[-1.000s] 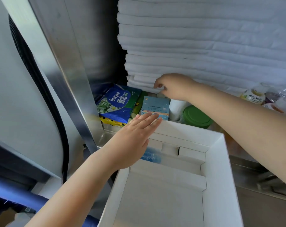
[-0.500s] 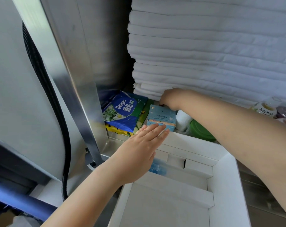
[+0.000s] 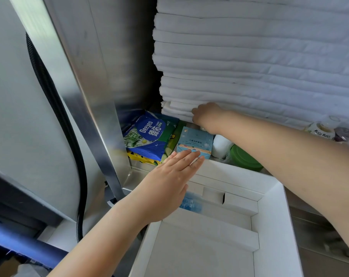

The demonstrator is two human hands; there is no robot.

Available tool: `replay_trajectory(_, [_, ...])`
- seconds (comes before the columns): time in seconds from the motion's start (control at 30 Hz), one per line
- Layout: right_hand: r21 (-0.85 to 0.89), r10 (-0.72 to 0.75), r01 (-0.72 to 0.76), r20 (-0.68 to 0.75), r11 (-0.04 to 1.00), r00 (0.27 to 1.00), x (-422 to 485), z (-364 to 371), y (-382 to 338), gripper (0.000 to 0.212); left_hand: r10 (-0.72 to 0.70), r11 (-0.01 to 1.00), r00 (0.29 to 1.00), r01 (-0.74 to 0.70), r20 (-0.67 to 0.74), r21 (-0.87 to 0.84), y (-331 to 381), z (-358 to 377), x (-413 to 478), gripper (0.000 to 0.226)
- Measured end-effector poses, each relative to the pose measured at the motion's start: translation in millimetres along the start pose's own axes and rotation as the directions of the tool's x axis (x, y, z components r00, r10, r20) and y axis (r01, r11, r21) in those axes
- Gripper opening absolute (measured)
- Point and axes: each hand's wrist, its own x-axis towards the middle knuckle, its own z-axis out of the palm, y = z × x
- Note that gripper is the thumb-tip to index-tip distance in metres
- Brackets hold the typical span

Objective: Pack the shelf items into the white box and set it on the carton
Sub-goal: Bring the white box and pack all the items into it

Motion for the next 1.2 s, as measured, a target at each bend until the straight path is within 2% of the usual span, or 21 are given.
replay_trajectory(0.13, [0.014,0.054,-0.053,-0.066,0.998,0.996,-6,-10,7,0.033,0.002,1.0,1.0,-0.002,0.003,0.004,-1,0,0,0.065])
replay_trajectory(0.23, [0.118,0.095,-0.068,-0.244,0.991,0.965,-18,-15,15,0.031,0.002,1.0,1.0,-0.003,0.018,0.01,-1,0,1,0.066])
replay_trajectory(0.37, [0.344,0.206,-0.024,-0.505,0.939,0.838,-53,-14,18,0.038,0.014,1.0,1.0,-0.014,0.02,0.012,-1,0,1,0.066])
replay_trajectory(0.47, [0.524,0.302,0.058,-0.575,0.85,0.761,-88,-10,14,0.038,0.019,1.0,1.0,-0.019,0.007,0.007,-1,0,1,0.066])
replay_trajectory(0.6, [0.724,0.454,0.111,-0.536,0.681,0.712,-140,-3,-5,0.039,0.022,1.0,1.0,-0.022,-0.005,-0.009,-2,1,1,0.066])
replay_trajectory(0.7, [0.804,0.501,0.172,-0.506,0.57,0.702,-172,0,-20,0.039,0.021,0.999,1.0,-0.021,-0.007,-0.03,-4,2,2,0.067])
replay_trajectory(0.8, [0.882,0.525,0.182,-0.413,0.436,0.745,-195,6,-30,0.039,0.018,0.999,1.0,-0.018,-0.003,-0.032,-5,3,3,0.067])
replay_trajectory(0.9, [0.964,0.501,0.155,-0.247,0.218,0.829,-206,16,-39,0.036,0.023,0.999,1.0,-0.024,-0.01,-0.037,-5,4,3,0.068])
replay_trajectory(0.97, [0.983,0.464,0.134,-0.177,0.124,0.868,-210,21,-43,0.035,0.023,0.999,1.0,-0.023,-0.01,-0.033,-6,5,3,0.068])
replay_trajectory(1.03, [0.988,0.419,0.098,-0.138,0.117,0.897,-214,24,-47,0.037,0.026,0.999,1.0,-0.026,-0.013,-0.025,-6,5,3,0.068])
replay_trajectory(1.2, [0.984,0.298,0.013,-0.066,0.175,0.952,-215,26,-59,0.037,0.02,0.999,1.0,-0.02,-0.006,-0.032,-7,5,3,0.069])
